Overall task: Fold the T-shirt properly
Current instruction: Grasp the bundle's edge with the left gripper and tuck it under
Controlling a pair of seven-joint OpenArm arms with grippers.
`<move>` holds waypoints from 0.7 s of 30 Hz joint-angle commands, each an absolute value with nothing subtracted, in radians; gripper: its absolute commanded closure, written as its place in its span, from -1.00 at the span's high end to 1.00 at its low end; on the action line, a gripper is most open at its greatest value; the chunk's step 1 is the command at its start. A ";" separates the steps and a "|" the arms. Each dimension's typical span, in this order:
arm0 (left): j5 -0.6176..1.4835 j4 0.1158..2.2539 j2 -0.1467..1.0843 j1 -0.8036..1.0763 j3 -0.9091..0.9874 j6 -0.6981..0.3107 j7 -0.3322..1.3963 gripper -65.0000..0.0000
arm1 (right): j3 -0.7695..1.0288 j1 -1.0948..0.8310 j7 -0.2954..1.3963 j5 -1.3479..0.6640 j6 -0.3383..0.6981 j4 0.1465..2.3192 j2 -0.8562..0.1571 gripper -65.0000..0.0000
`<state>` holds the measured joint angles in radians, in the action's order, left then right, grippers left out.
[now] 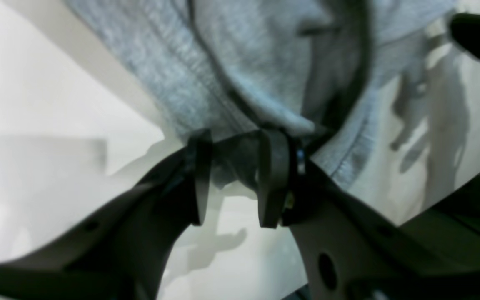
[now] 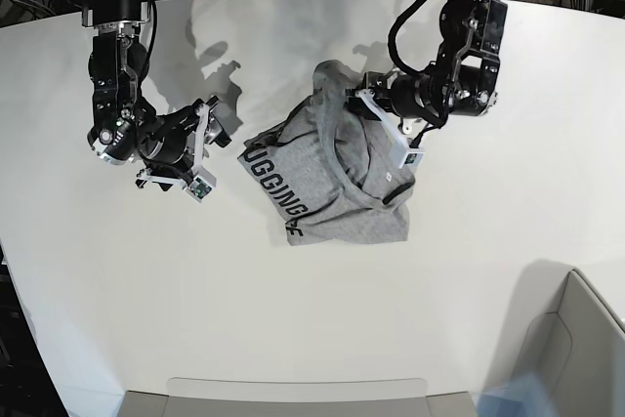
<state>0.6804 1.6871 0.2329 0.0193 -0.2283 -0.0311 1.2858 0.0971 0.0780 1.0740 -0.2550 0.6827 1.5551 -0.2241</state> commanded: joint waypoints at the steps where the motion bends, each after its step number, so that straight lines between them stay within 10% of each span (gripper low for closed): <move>1: 0.688 1.658 0.237 -0.012 -0.229 -0.031 1.290 -0.38 | 0.101 0.099 1.058 -0.262 0.698 1.570 -0.231 0.15; 21: 0.750 1.931 0.153 -0.067 -0.151 -0.042 1.360 -0.50 | 0.104 0.090 1.061 -0.262 0.698 1.573 -0.237 0.15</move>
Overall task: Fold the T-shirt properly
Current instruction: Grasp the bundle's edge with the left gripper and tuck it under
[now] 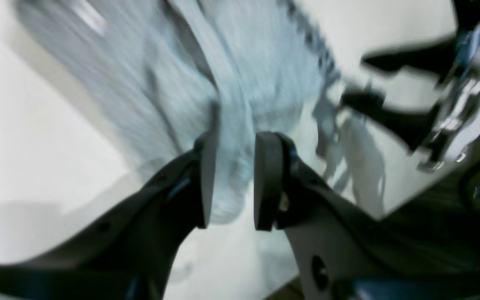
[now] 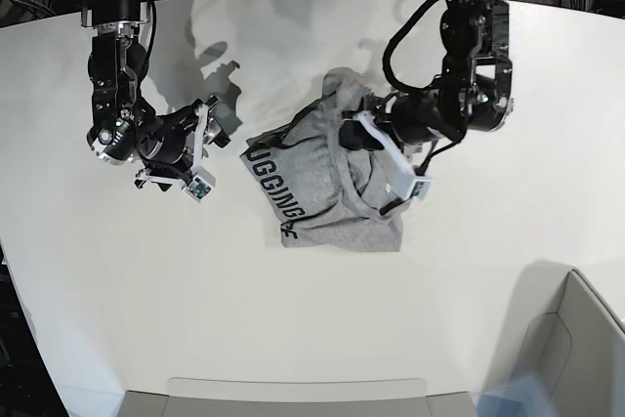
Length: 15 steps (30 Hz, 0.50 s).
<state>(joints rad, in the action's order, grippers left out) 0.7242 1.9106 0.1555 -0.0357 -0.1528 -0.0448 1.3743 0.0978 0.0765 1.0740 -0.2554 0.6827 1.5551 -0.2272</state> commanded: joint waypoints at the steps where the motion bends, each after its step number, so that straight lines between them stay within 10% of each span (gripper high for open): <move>1: 0.750 1.923 0.153 -0.085 -0.194 -0.041 1.357 -0.50 | 0.104 0.087 1.061 -0.262 0.698 1.573 -0.239 0.15; 15: 0.748 1.555 0.179 -0.202 -0.248 -0.030 1.259 -0.51 | 0.105 0.054 1.058 -0.262 0.698 1.615 -0.263 0.15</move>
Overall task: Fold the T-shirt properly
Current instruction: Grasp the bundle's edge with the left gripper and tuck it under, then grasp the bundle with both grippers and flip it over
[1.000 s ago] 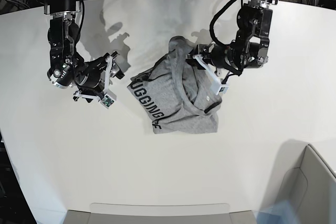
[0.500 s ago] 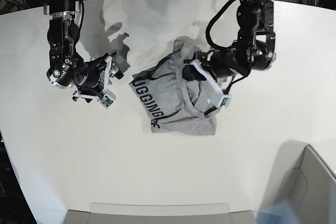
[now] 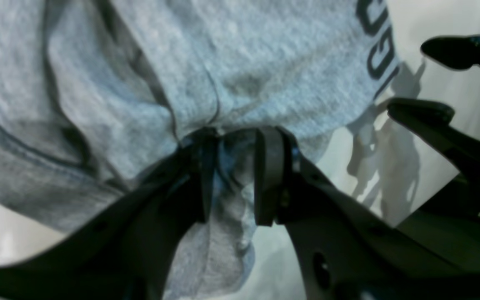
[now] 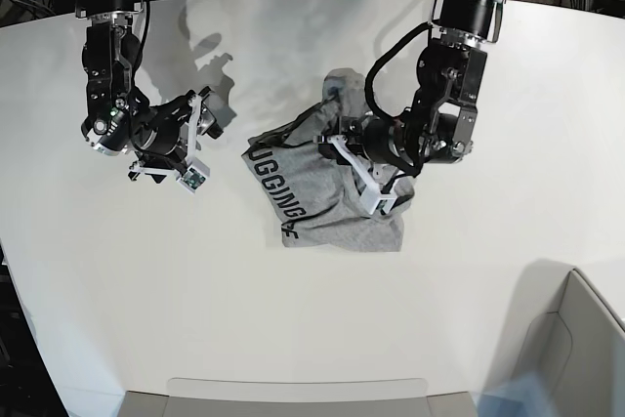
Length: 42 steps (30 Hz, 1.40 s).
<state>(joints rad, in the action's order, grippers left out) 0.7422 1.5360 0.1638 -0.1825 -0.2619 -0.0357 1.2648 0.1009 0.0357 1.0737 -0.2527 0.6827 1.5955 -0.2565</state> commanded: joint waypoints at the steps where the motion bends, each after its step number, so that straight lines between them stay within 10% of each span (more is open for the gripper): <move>1: 0.750 1.570 0.185 -0.200 -0.213 -0.030 1.268 -0.51 | 0.102 0.056 1.058 -0.262 0.698 1.616 -0.263 0.15; 10: 0.753 1.739 0.188 -0.131 -0.044 -0.035 1.396 -0.51 | -0.124 0.217 1.058 -0.260 0.698 1.621 -0.257 0.07; 19: 0.748 1.827 0.174 -0.102 -0.242 -0.033 1.396 -0.63 | -0.231 0.518 1.015 -0.232 0.698 1.333 -0.130 -1.00; 31: 0.746 1.630 0.174 -0.131 -0.357 -0.033 1.396 -0.91 | -0.223 0.616 0.716 0.174 0.698 0.866 0.054 -0.94; 42: 0.745 1.472 0.252 -0.182 -0.243 -0.031 1.339 -0.91 | -0.232 0.390 0.854 0.317 0.698 1.082 0.047 -0.94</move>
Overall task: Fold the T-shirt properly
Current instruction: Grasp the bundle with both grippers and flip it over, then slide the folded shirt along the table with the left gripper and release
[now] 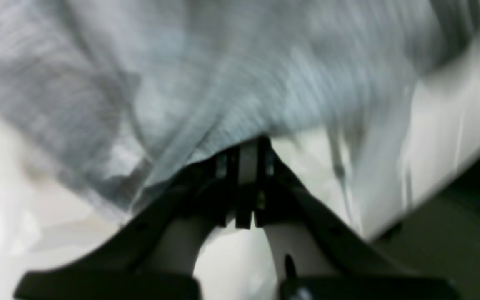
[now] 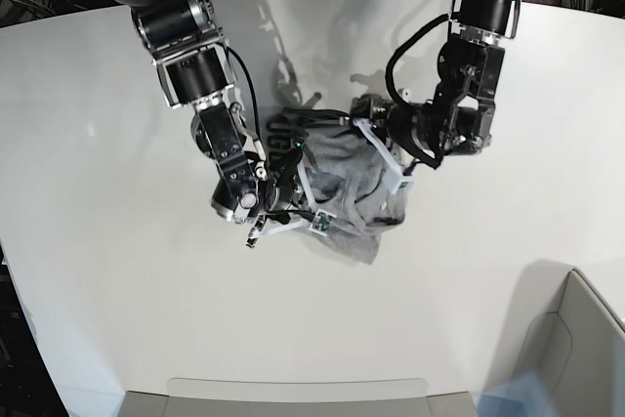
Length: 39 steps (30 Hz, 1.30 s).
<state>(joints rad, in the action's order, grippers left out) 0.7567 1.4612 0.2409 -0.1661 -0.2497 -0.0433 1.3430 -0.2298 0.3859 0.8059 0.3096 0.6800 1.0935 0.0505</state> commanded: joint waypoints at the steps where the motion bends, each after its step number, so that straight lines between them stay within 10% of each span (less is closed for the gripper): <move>1: 0.745 1.455 0.252 -0.183 -0.208 -0.031 1.339 -0.91 | -0.232 0.358 0.874 0.323 0.698 1.138 0.045 -0.94; 18: 0.753 1.486 0.257 -0.325 -0.111 -0.031 1.276 -0.91 | -0.079 0.058 1.015 0.392 0.698 1.804 0.077 -0.94; 25: 0.750 1.744 0.165 -0.191 -0.193 -0.036 1.365 -0.91 | 0.016 0.094 1.013 0.392 0.698 1.666 0.076 -0.93; 39: 0.745 1.423 0.220 -0.196 -0.441 -0.018 1.248 -0.91 | 0.231 0.193 0.955 0.403 0.698 1.463 0.059 -0.93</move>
